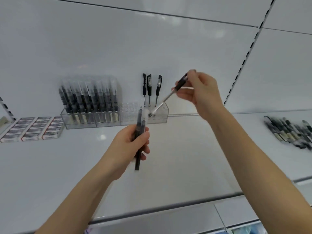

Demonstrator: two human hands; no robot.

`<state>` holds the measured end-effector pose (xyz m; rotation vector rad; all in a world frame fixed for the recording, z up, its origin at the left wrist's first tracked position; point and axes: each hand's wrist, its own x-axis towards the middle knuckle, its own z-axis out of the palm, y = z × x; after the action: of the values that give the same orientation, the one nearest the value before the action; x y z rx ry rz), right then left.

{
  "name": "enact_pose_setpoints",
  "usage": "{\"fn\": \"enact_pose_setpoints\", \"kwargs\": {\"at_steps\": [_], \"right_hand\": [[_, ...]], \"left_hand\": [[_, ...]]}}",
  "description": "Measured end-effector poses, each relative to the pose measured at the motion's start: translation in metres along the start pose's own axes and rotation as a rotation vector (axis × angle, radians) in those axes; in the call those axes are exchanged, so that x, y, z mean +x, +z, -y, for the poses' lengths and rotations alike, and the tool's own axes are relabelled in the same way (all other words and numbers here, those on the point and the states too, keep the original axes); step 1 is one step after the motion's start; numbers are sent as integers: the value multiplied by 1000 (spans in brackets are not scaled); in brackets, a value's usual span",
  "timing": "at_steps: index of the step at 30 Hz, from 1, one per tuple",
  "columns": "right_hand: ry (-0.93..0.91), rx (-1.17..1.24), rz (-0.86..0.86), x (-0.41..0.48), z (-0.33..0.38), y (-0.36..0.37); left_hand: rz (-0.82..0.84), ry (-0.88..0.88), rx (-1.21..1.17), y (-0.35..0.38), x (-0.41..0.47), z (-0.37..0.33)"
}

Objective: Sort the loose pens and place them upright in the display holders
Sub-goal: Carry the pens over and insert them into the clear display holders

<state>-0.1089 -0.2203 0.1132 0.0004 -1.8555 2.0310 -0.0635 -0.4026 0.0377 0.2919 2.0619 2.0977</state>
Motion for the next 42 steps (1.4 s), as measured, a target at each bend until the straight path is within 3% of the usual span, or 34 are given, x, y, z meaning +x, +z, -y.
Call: {"fn": "enact_pose_setpoints", "kwargs": {"at_steps": [4,11,22,42], "right_hand": [[-153,-227,-75,41,-6,-17],[-297,-423,106,78,-20,-9],[-349,-428,232,96,-23,-4],[-417,-436,195,97,-22,1]], "left_hand": [[-102,-16,-133,5,5,-2],[-280,-8,-167,24,17,0],[-399,40,-144,39,16,4],[-396,39,-136,32,13,3]]}}
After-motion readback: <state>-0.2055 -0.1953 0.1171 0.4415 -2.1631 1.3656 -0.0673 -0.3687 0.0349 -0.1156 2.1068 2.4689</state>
